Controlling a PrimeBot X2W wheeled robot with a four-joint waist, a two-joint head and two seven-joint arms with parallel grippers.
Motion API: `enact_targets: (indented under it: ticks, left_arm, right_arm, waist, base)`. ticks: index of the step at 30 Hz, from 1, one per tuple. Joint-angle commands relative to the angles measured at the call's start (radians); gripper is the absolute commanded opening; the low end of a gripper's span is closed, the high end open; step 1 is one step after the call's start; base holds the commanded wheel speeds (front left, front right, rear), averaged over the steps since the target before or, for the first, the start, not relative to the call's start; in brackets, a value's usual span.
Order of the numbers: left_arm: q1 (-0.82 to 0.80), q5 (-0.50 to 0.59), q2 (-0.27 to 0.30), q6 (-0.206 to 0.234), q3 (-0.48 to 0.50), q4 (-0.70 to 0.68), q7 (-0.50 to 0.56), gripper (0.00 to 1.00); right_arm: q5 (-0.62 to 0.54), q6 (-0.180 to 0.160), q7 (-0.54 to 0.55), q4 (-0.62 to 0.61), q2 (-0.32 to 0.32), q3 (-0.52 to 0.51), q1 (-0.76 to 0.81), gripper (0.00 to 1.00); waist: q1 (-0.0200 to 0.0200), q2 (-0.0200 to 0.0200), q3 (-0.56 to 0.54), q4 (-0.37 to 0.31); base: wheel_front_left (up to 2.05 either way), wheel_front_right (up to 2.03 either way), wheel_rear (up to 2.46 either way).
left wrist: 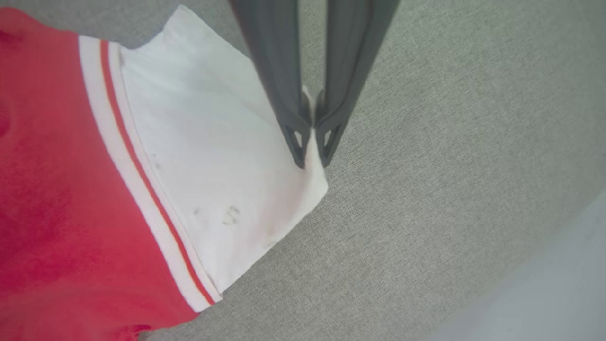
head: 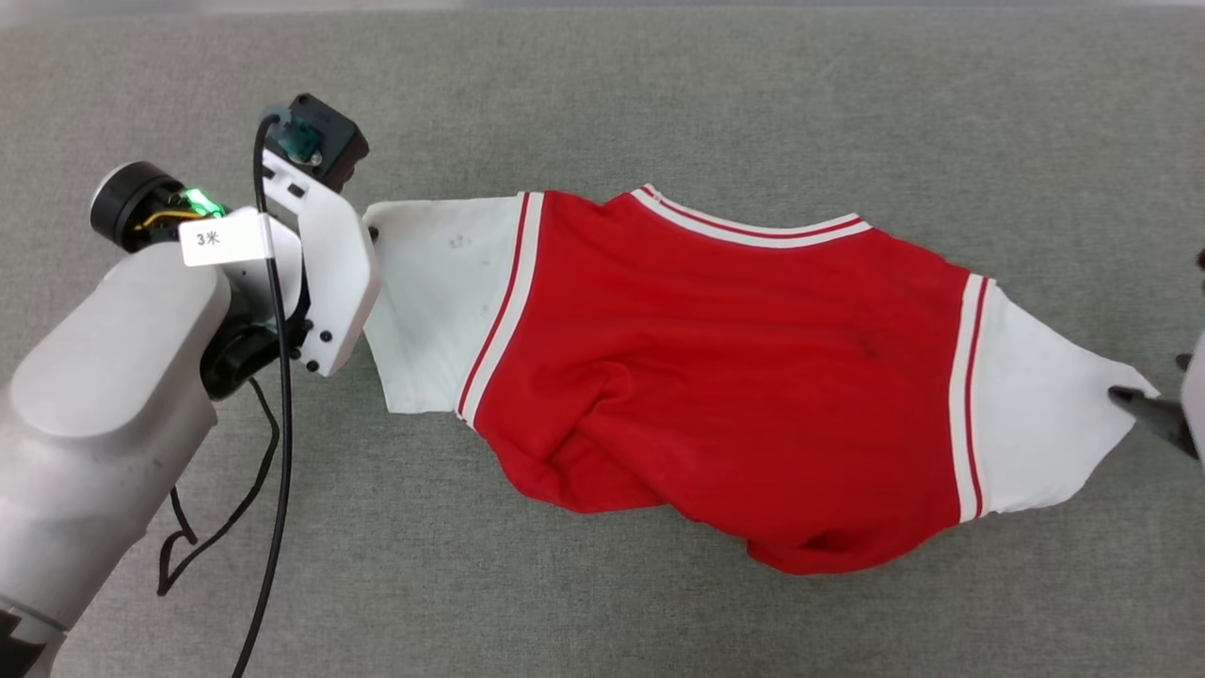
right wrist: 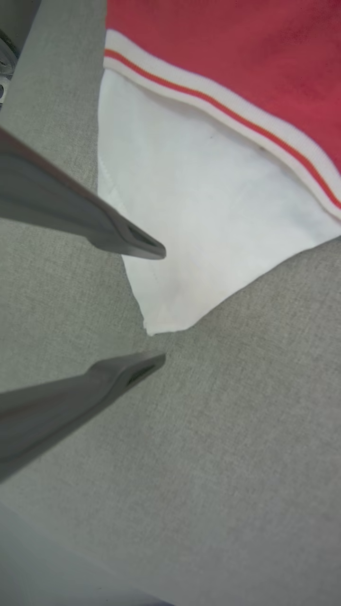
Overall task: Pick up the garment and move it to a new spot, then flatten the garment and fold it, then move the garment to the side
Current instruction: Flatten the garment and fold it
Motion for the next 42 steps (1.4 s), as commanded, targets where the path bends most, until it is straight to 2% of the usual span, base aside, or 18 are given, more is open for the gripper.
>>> enact_targets:
  ticks: [1, 8, 13, 17, 18, 19, 26, 33, 38, 42]
  left_arm:
    - [-0.015, 0.003, -0.004, 0.000, -0.005, -0.003, -0.006, 0.00]
    - [-0.045, 0.002, -0.007, 0.000, -0.017, -0.014, -0.024, 0.00]
    - [-0.055, -0.007, -0.010, 0.000, -0.027, -0.010, -0.034, 0.00]
    - [-0.052, -0.016, -0.003, 0.000, -0.033, 0.000, -0.043, 0.00]
    - [-0.049, -0.017, -0.002, 0.000, -0.034, 0.004, -0.045, 0.00]
    - [-0.045, -0.019, -0.002, 0.000, -0.036, 0.009, -0.048, 0.00]
    - [-0.017, -0.021, 0.009, 0.000, -0.045, 0.021, -0.109, 0.00]
    - [0.016, 0.000, 0.037, 0.012, -0.043, -0.031, -0.197, 0.00]
    - [0.029, 0.023, 0.082, 0.055, -0.020, -0.133, -0.258, 0.00]
    - [0.026, 0.040, 0.124, 0.096, 0.006, -0.240, -0.287, 0.00]
  right_arm:
    - [-0.005, -0.001, 0.010, 0.020, 0.015, 0.021, -0.017, 1.00]
    - [-0.046, -0.001, -0.017, 0.183, 0.074, 0.146, -0.068, 1.00]
    - [-0.024, -0.001, -0.042, 0.312, 0.129, 0.253, -0.041, 1.00]
    - [0.015, -0.001, -0.078, 0.354, 0.145, 0.313, -0.045, 1.00]
    - [0.027, -0.001, -0.091, 0.357, 0.144, 0.326, -0.049, 0.44]
    - [0.039, -0.001, -0.109, 0.354, 0.143, 0.333, -0.056, 0.00]
    - [0.083, -0.001, -0.286, 0.322, 0.095, 0.330, -0.130, 0.00]
    - [0.104, -0.001, -0.448, 0.239, 0.023, 0.301, -0.126, 0.00]
    - [0.096, -0.001, -0.550, 0.170, -0.009, 0.237, -0.109, 0.00]
    - [0.070, -0.001, -0.611, 0.123, -0.005, 0.167, -0.108, 0.00]
  waist:
    - [-0.0001, 0.0000, 0.013, 0.010]
    - [-0.0001, 0.0000, 0.050, 0.029]
    - [-0.0001, 0.0000, 0.059, 0.034]
    - [-0.0001, 0.0000, 0.056, 0.028]
    - [-0.0001, 0.0000, 0.052, 0.025]
    - [-0.0001, 0.0000, 0.047, 0.023]
    - [-0.0001, 0.0000, -0.032, 0.009]
    - [-0.0001, 0.0000, -0.144, 0.004]
    - [-0.0001, 0.0000, -0.212, 0.005]
    - [-0.0001, 0.0000, -0.252, 0.005]
  base:
    - [0.00, 0.00, 0.00]
    - [0.00, 0.00, 0.00]
    - [0.00, 0.00, 0.00]
    - [0.00, 0.00, 0.00]
    - [0.00, 0.00, 0.00]
    - [0.00, 0.00, 0.00]
    - [0.00, 0.00, 0.00]
    - [0.00, 0.00, 0.00]
    - [0.00, 0.00, 0.00]
    - [0.00, 0.00, 0.00]
